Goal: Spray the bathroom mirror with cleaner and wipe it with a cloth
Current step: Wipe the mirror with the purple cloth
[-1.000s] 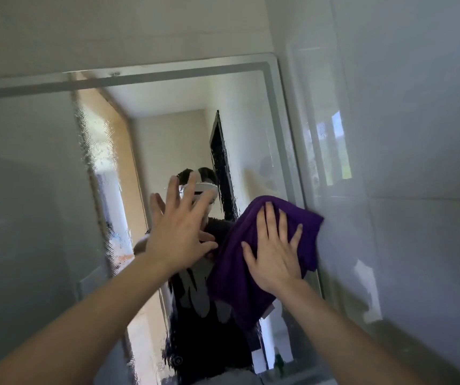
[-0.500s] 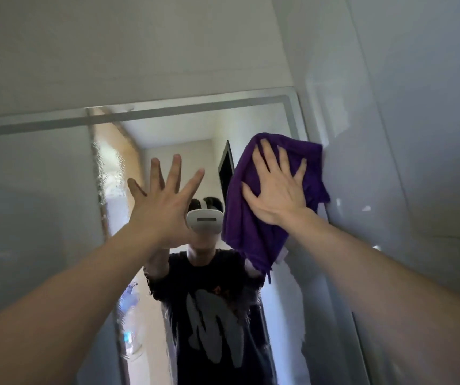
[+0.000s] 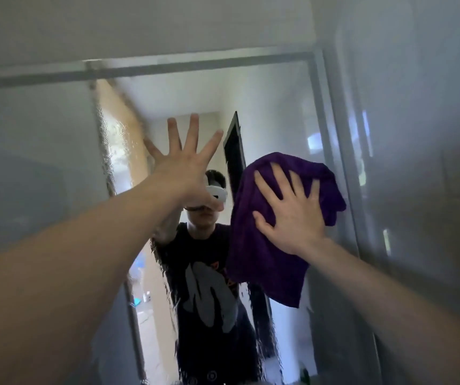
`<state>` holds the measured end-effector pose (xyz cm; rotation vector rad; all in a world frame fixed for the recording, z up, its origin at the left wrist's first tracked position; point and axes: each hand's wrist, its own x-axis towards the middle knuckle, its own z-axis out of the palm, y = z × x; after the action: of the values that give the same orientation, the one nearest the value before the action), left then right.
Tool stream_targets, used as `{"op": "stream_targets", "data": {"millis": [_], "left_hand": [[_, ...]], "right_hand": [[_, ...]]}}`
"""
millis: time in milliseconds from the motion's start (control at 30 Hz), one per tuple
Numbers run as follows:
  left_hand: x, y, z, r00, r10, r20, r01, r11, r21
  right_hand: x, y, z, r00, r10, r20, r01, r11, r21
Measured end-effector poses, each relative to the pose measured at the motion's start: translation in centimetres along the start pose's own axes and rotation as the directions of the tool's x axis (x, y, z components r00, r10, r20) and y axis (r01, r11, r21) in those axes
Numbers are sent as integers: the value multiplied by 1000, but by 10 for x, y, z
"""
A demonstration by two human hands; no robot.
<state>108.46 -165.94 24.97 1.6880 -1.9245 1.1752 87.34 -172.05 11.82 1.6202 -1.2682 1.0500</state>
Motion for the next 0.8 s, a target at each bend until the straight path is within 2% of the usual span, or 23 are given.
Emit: {"op": "stream_targets", "data": {"millis": [133, 300, 600, 733, 800], "left_hand": [[-1, -2, 0, 1000, 0, -5, 0, 1000, -6], [-1, 2, -1, 1000, -2, 11, 2, 1000, -26], [-2, 1, 1, 1000, -16, -9, 16, 999, -34], [0, 1, 2, 999, -32, -25, 30, 998, -54], [1, 2, 4, 999, -35, -33, 32, 996, -78]], "right_hand": [[-35, 25, 10, 995, 70, 76, -70, 998, -4], [-19, 42, 1, 994, 69, 89, -70, 998, 4], [86, 66, -26, 986, 152, -69, -140, 978, 155], [144, 52, -41, 963, 240, -122, -203, 946, 253], [167, 32, -48, 964, 230, -131, -194, 951, 241]]}}
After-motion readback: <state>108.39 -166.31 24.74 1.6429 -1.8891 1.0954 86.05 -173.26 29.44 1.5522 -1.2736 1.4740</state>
